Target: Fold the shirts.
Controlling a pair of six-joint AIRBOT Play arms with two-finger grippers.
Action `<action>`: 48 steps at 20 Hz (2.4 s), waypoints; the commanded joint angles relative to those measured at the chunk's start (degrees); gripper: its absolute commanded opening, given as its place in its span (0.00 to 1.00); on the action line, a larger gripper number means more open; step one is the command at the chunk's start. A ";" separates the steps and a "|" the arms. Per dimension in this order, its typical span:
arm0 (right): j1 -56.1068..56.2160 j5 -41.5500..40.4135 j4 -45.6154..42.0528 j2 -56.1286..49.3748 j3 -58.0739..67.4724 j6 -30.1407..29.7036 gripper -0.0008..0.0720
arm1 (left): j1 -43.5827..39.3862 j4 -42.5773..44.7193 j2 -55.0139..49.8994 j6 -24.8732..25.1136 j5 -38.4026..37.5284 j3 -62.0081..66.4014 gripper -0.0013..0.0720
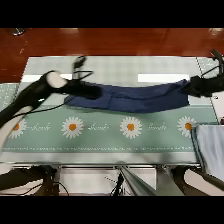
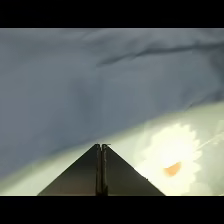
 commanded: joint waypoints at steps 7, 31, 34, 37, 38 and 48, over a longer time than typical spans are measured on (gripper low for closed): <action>0.50 2.67 3.98 28.89 -12.07 6.40 0.04 | -22.49 4.46 -36.06 -13.07 -16.57 42.07 0.04; 40.65 -18.27 9.46 -9.51 14.05 8.66 0.04 | 27.26 13.51 32.79 -6.73 -17.09 4.52 0.04; 45.90 -22.21 9.46 -23.58 23.69 9.18 0.04 | 27.36 10.40 50.66 -7.28 -16.46 -14.69 0.04; 47.78 -22.27 9.51 -34.82 32.02 10.97 0.04 | 27.36 4.96 63.54 -11.34 -16.39 -30.71 0.04; 48.15 -22.27 9.57 -37.70 34.03 12.17 0.04 | 27.36 4.09 65.99 -12.50 -16.37 -34.29 0.04; 32.26 8.22 -6.03 -23.12 35.82 13.09 0.87 | 27.39 3.32 65.09 -12.61 -7.17 -42.03 0.04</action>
